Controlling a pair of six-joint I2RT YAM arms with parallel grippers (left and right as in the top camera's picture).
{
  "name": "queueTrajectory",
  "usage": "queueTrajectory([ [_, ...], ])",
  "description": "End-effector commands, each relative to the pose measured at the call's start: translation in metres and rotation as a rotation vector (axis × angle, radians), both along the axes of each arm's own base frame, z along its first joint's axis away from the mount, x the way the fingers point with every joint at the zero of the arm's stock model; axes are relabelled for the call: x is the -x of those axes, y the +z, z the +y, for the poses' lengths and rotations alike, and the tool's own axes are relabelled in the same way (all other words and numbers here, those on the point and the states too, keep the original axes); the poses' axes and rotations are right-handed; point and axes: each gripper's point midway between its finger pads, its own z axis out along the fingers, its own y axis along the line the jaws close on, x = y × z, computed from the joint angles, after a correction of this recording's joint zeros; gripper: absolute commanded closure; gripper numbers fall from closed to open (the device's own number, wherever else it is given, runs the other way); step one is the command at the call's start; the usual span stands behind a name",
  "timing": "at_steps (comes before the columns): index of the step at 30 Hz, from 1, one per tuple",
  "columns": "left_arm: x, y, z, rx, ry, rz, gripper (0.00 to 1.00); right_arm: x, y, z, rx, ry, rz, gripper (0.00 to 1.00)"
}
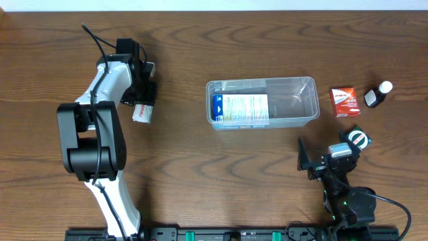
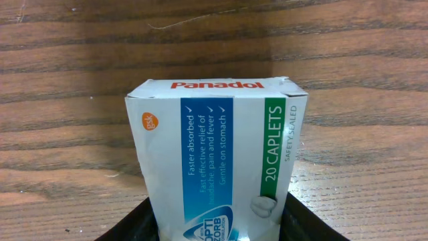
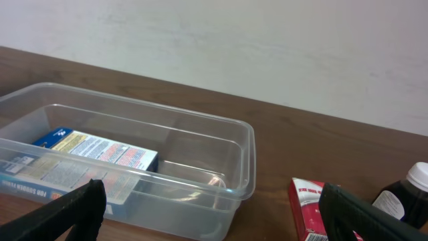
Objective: Pack container
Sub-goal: 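Grasp the white Panadol box with the left gripper and lift, then carry the Panadol box over the container and lower it inside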
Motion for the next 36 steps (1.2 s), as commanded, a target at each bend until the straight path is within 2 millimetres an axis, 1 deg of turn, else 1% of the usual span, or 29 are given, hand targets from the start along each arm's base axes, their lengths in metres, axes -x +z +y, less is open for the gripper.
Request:
queueTrajectory([
  [1,0.003,-0.003,0.002,-0.003,0.010,0.014,0.52,0.000,-0.001,-0.003,0.013,-0.011,0.000,0.01],
  [3,0.000,0.002,0.002,-0.003,0.010,-0.001,0.54,0.000,-0.001,-0.003,0.013,-0.011,0.000,0.01],
  [6,-0.009,0.022,0.002,-0.005,0.010,-0.047,0.59,0.000,-0.001,-0.003,0.013,-0.011,0.000,0.01],
  [9,-0.020,0.051,0.001,-0.007,0.005,-0.126,0.59,0.000,-0.001,-0.003,0.013,-0.011,0.000,0.01],
  [12,-0.029,0.083,-0.005,-0.008,-0.009,-0.221,0.59,0.000,-0.001,-0.003,0.013,-0.011,0.000,0.01],
  [14,-0.033,0.107,-0.013,-0.007,-0.026,-0.288,0.59,0.000,-0.001,-0.003,0.013,-0.011,0.000,0.01],
  [17,-0.035,0.142,-0.032,-0.004,-0.081,-0.385,0.59,0.000,-0.001,-0.003,0.013,-0.011,0.000,0.01],
  [19,-0.036,0.166,-0.052,-0.005,-0.150,-0.455,0.59,0.000,-0.001,-0.003,0.013,-0.011,0.000,0.01],
  [22,-0.032,0.194,-0.087,-0.006,-0.284,-0.543,0.59,0.000,-0.001,-0.003,0.013,-0.011,0.000,0.01],
  [24,-0.024,0.209,-0.124,-0.010,-0.426,-0.592,0.59,0.000,-0.001,-0.003,0.013,-0.011,0.000,0.01],
  [26,-0.015,0.213,-0.154,-0.012,-0.545,-0.613,0.59,0.000,-0.001,-0.003,0.013,-0.011,0.000,0.01],
  [29,0.002,0.212,-0.198,-0.017,-0.727,-0.623,0.58,0.000,-0.001,-0.003,0.013,-0.011,0.000,0.01],
  [30,0.008,0.212,-0.210,-0.018,-0.776,-0.624,0.58,0.000,-0.001,-0.003,0.013,-0.011,0.000,0.01],
  [32,0.019,0.211,-0.231,-0.020,-0.868,-0.630,0.58,0.000,-0.001,-0.003,0.013,-0.011,0.000,0.01],
  [35,0.031,0.211,-0.251,-0.019,-0.953,-0.639,0.58,0.000,-0.001,-0.003,0.013,-0.011,0.000,0.01],
  [36,0.034,0.211,-0.255,-0.017,-0.965,-0.639,0.58,0.000,-0.001,-0.003,0.013,-0.011,0.000,0.01],
])
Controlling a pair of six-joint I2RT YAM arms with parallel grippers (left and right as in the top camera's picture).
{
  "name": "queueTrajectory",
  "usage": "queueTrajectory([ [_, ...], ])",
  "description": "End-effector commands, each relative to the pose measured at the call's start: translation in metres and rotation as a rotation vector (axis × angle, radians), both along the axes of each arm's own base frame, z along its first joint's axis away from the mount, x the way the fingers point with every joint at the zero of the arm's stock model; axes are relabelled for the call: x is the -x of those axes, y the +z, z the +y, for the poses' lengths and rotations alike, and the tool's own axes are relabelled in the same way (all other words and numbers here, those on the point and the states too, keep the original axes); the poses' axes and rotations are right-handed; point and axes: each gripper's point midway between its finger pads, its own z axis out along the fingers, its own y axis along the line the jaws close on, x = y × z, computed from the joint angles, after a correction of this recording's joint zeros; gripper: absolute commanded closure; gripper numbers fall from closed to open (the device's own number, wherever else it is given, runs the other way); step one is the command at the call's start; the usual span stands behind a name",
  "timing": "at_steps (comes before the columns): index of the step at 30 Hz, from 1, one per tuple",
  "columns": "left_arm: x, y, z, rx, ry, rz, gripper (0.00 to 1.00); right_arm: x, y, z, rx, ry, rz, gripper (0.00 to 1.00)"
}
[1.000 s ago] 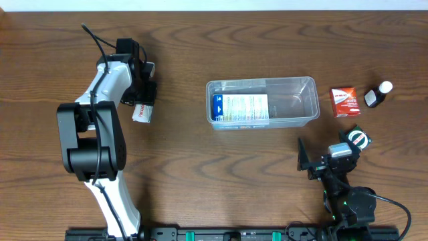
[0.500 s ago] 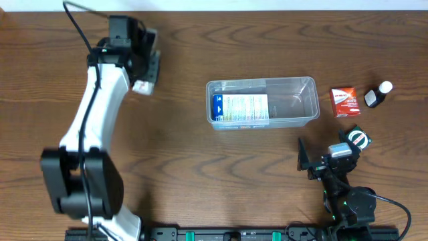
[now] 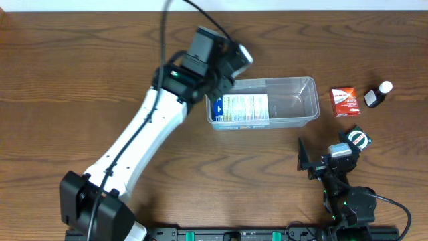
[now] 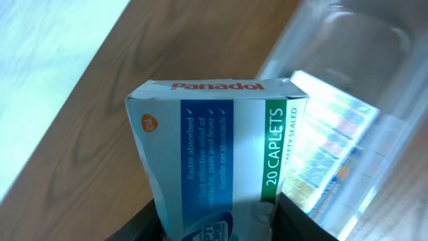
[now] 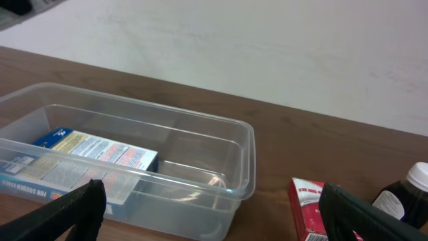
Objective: Pack container
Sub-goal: 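Carry the Panadol box over the container and lower it inside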
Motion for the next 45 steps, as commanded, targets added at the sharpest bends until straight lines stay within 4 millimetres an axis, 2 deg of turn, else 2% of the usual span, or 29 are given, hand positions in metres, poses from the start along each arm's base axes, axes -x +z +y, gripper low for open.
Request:
queueTrajectory([
  [1,0.006,0.005,-0.011,-0.042,-0.088,-0.042,0.58,0.000,-0.001,-0.003,0.013,-0.011,0.000,0.01],
  [5,0.017,-0.010,-0.018,-0.059,-0.126,-0.010,0.58,0.000,-0.001,-0.003,0.013,-0.011,0.000,0.01],
  [9,0.029,-0.027,-0.030,-0.059,-0.245,0.029,0.58,0.000,-0.001,-0.003,0.013,-0.011,0.000,0.01],
  [14,0.027,-0.049,-0.033,-0.111,-0.308,0.046,0.58,0.000,-0.001,-0.003,0.013,-0.011,0.000,0.01],
  [22,0.024,-0.095,-0.036,-0.217,-0.449,0.075,0.58,0.000,-0.001,-0.003,0.013,-0.011,0.000,0.01],
  [25,0.022,-0.105,-0.037,-0.232,-0.468,0.083,0.58,0.000,-0.001,-0.003,0.013,-0.011,0.000,0.01],
  [36,0.015,-0.134,-0.041,-0.244,-0.469,0.112,0.58,0.000,-0.001,-0.003,0.013,-0.011,0.000,0.01],
  [45,0.012,-0.140,-0.043,-0.243,-0.469,0.111,0.58,0.000,-0.001,-0.003,0.013,-0.011,0.000,0.01],
])
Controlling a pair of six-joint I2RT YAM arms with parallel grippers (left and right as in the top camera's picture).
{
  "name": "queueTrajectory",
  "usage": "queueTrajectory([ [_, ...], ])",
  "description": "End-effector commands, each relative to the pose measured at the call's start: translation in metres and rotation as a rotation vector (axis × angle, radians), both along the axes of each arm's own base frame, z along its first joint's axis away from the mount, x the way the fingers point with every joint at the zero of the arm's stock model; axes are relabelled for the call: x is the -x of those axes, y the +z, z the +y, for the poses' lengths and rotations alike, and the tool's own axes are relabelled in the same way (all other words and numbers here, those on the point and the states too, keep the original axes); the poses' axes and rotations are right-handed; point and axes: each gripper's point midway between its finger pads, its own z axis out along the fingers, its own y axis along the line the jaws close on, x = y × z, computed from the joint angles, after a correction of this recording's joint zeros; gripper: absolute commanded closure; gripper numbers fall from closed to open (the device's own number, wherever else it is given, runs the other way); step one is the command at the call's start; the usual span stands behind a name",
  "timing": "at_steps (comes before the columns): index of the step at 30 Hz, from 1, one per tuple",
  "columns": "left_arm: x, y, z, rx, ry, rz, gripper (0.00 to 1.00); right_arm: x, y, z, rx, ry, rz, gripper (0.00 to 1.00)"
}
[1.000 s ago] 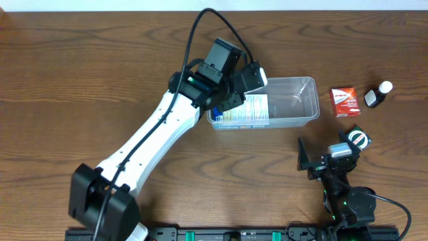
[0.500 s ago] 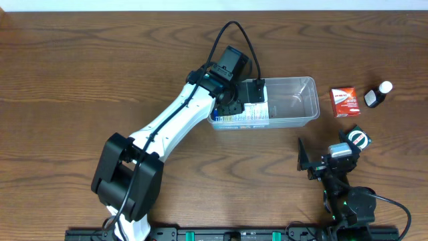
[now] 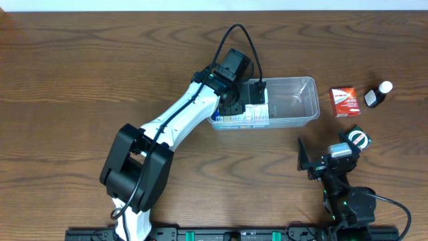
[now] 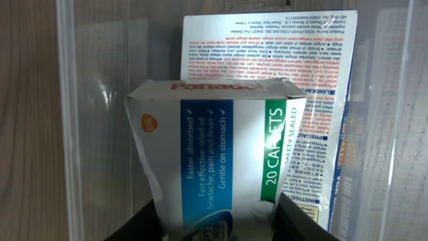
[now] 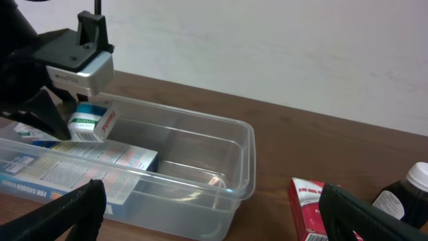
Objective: Pack container
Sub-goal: 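Carry the Panadol box over the container and lower it inside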
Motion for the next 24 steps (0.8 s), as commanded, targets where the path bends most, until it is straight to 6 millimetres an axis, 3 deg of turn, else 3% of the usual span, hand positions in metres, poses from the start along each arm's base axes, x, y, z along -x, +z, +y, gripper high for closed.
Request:
queueTrajectory([
  [1,0.003,-0.006,-0.002,0.001,-0.016,0.015,0.58,0.000,-0.001,-0.003,0.013,-0.011,0.000,0.01],
  [21,-0.004,-0.023,0.003,-0.034,0.003,0.016,0.57,0.000,-0.001,-0.003,0.013,-0.011,0.000,0.01],
  [22,-0.005,-0.022,0.003,-0.035,0.005,0.012,0.43,0.000,-0.001,-0.003,0.013,-0.011,0.000,0.01],
  [24,-0.005,-0.022,0.004,-0.035,0.005,0.010,0.34,0.000,-0.001,-0.003,0.013,-0.011,0.000,0.01],
])
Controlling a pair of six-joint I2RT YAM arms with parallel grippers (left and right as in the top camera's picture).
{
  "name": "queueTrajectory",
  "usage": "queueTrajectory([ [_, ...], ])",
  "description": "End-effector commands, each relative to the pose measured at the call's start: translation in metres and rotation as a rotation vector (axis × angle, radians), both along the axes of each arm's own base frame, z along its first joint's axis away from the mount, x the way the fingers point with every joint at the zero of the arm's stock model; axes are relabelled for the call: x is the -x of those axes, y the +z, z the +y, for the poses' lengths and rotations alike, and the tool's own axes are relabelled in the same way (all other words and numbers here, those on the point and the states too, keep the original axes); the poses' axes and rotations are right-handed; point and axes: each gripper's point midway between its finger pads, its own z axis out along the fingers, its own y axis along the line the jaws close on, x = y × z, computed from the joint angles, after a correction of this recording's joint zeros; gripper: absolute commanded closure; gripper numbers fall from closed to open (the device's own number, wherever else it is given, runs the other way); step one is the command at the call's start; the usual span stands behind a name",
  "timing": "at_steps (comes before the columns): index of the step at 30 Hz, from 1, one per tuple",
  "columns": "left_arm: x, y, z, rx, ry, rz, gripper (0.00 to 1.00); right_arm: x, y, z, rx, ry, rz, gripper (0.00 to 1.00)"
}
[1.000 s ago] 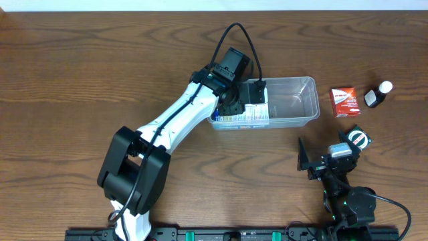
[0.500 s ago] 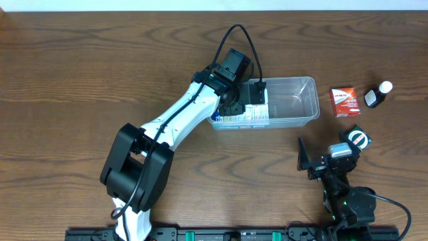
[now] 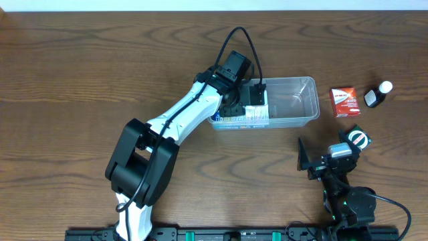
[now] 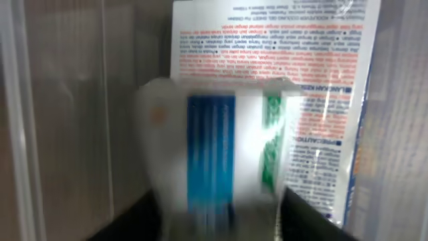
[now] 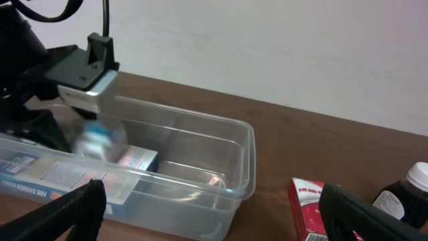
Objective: Pack container
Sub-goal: 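Carry the Panadol box over the container and lower it inside, then open the left gripper and release the Panadol box in the container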
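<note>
The clear plastic container [image 3: 311, 102] sits mid-table with a large flat printed box [image 3: 234, 107] lying in its left half. My left gripper [image 3: 253, 99] reaches down into the container over that box. The white, blue and green Panadol box [image 4: 221, 147] shows motion-blurred between my left fingers [image 4: 130, 221] while the box behind it stays sharp; the jaws stand slightly apart from it. In the right wrist view the same Panadol box [image 5: 100, 142] is a blur just under the gripper. My right gripper [image 5: 214, 214] rests open near the front edge.
A red carton [image 3: 346, 102] and a small dark bottle with a white cap [image 3: 377, 95] stand to the right of the container. The container's right half [image 5: 200, 167] holds nothing. The left arm spans from the front left across to the container.
The Panadol box, held sharp and still in my left jaws over the flat box, now appears blurred and a little lower in the container. The right arm has not moved.
My left gripper first held the Panadol box at the far left of the table. Then it carried the box beside the container's left end, then down inside over the flat box. Now the box is slipping from the jaws inside the container.
</note>
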Motion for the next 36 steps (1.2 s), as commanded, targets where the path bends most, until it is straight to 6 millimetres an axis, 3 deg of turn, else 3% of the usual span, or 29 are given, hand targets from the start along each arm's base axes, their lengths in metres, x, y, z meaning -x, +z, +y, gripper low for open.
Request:
queueTrajectory([
  [1,-0.002,-0.004,0.005,-0.020,0.003,-0.005,0.33,0.000,-0.001,-0.003,0.013,-0.011,0.000,0.01],
  [7,-0.009,-0.005,0.015,-0.077,0.034,-0.042,0.30,0.000,-0.001,-0.003,0.013,-0.011,0.000,0.01],
  [13,-0.013,0.008,0.014,-0.059,0.040,-0.072,0.28,0.000,-0.001,-0.003,0.013,-0.011,0.000,0.01],
  [23,-0.022,0.018,0.012,-0.041,0.061,-0.118,0.31,0.000,-0.001,-0.003,0.013,-0.011,0.000,0.01],
  [29,-0.033,0.021,0.021,-0.089,0.097,-0.174,0.32,0.000,-0.001,-0.003,0.013,-0.011,0.000,0.01],
  [36,-0.033,0.026,0.019,-0.079,0.095,-0.185,0.32,0.000,-0.001,-0.003,0.013,-0.011,0.000,0.01],
])
